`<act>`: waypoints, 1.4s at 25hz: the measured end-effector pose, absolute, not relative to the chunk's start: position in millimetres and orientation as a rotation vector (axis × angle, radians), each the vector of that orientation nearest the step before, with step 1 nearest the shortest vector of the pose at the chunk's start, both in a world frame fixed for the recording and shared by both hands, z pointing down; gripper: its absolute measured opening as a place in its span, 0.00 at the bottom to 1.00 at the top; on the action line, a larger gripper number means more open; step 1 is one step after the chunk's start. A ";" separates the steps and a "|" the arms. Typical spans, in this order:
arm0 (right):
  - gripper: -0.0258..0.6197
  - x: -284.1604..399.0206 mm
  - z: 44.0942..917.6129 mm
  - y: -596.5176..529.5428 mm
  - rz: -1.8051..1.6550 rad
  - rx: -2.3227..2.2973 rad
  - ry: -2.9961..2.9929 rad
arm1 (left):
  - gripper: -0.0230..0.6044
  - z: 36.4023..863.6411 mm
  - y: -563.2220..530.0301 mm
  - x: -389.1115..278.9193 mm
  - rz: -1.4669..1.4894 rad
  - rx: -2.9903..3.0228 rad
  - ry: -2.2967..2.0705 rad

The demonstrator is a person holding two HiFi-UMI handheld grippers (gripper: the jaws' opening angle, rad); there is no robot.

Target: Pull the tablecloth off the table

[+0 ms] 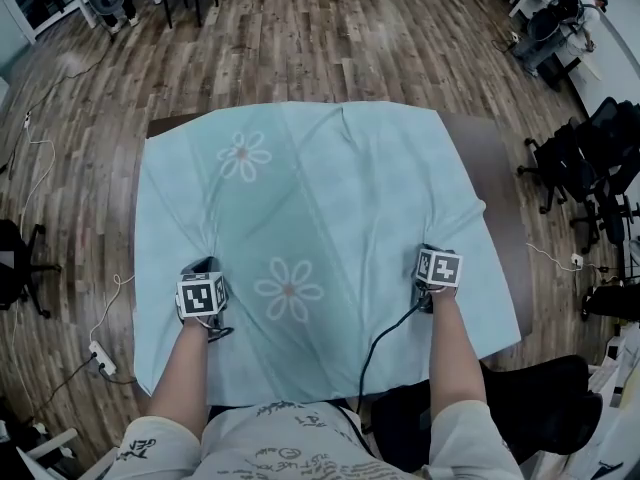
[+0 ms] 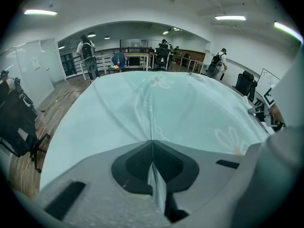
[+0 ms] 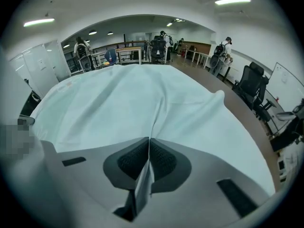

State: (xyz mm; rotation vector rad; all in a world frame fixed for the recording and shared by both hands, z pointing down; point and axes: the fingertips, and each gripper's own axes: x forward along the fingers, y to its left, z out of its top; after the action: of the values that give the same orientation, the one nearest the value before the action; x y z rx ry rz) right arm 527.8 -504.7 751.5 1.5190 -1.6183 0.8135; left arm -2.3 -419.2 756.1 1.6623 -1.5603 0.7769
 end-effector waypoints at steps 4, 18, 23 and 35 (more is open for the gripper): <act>0.06 526.3 734.9 -500.0 0.784 1.622 -1.668 | 0.05 742.8 -415.0 -2.0 0.719 1.690 -1.582; 0.06 483.3 632.5 -464.1 0.584 1.761 -1.866 | 0.05 667.0 -392.6 21.3 0.528 1.866 -1.550; 0.06 458.7 597.2 -441.3 0.530 1.796 -1.936 | 0.05 634.1 -381.1 37.8 0.411 1.917 -1.483; 0.06 421.4 515.5 -389.3 0.395 1.920 -2.063 | 0.05 552.9 -362.6 64.0 0.256 2.173 -1.402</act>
State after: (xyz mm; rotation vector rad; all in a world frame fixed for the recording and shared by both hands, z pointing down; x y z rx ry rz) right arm 421.4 -389.3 515.5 1.9200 -2.0629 0.3948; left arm 64.0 -362.6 552.9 2.1730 -1.4020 0.2558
